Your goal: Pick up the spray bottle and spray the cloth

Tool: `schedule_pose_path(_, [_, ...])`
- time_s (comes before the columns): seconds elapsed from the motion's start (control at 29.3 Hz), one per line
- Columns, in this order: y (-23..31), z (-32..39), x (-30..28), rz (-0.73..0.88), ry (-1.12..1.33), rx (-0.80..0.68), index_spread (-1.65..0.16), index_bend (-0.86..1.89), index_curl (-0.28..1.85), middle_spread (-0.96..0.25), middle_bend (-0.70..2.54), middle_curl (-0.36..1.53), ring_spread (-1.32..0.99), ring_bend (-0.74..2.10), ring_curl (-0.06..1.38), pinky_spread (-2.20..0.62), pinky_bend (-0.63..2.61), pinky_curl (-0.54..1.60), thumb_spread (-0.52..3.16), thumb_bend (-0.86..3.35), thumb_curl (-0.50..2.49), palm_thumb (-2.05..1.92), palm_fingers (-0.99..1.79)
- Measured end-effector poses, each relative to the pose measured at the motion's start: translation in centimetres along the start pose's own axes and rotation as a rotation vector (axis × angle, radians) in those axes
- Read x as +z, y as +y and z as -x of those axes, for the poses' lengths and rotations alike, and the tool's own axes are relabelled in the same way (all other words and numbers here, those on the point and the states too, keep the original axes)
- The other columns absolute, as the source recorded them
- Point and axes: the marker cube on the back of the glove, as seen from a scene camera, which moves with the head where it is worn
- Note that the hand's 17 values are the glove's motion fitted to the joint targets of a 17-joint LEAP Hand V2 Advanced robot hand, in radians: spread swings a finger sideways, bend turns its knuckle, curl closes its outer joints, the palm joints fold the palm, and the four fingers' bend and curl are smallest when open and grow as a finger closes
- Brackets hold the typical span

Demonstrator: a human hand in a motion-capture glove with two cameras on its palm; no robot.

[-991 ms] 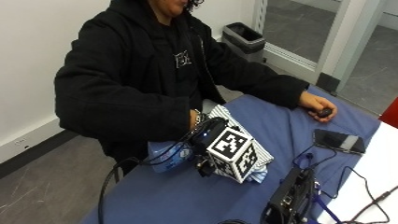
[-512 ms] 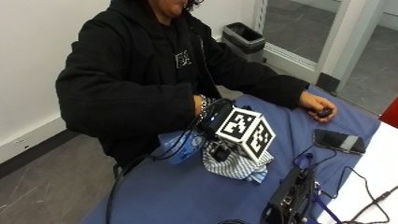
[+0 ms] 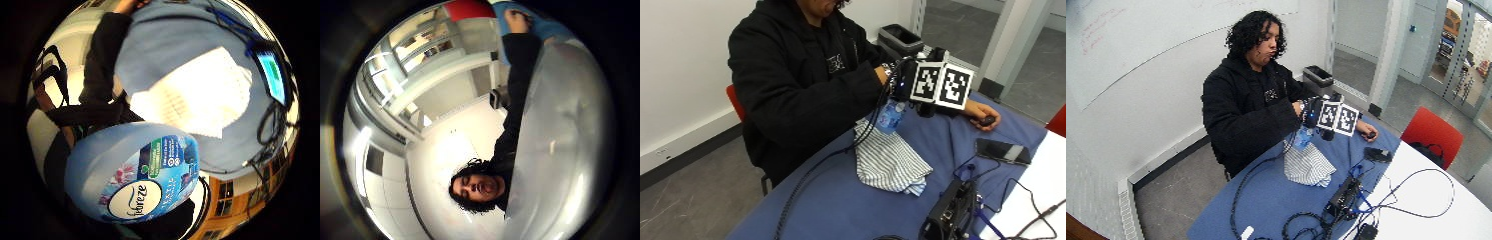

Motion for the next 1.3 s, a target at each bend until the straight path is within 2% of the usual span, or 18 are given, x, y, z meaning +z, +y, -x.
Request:
schedule_pose_path(0.14, [-2.4,1.6,0.6,-0.102,-0.061,-0.154,-0.29,0.22,0.67,-0.19,0.63,0.62,-0.20,0.74,0.53,-0.24,0.54,0.47,0.40,-0.02,0.87,1.02,1.28])
schedule_pose_path(0.31, [-5.0,1.5,0.4,-0.317,-0.132,-0.353,-0.29,0.21,0.68,-0.18,0.63,0.62,-0.20,0.74,0.53,-0.24,0.54,0.47,0.39,-0.02,0.88,1.03,1.29])
schedule_pose_path(0.48, [-8.4,-1.2,-0.4,-0.585,-0.197,-0.458,-0.29,0.22,0.69,-0.18,0.62,0.62,-0.20,0.73,0.53,-0.24,0.53,0.47,0.39,-0.02,0.88,1.02,1.29])
schedule_pose_path(0.58, [-10.3,-3.0,-0.4,-0.683,-0.230,-0.483,-0.29,0.22,0.69,-0.18,0.62,0.62,-0.20,0.73,0.53,-0.24,0.53,0.46,0.38,-0.02,0.89,1.02,1.29])
schedule_pose_path(0.79, [-12.2,-5.4,0.1,-0.733,-0.288,-0.482,-0.29,0.21,0.69,-0.18,0.62,0.62,-0.20,0.72,0.53,-0.24,0.53,0.46,0.37,-0.02,0.89,1.02,1.30])
schedule_pose_path(1.3, [-11.6,-7.1,0.4,-0.856,-0.332,-0.572,-0.29,0.26,0.70,-0.19,0.62,0.62,-0.21,0.72,0.53,-0.26,0.51,0.46,0.31,-0.03,0.90,0.99,1.34])
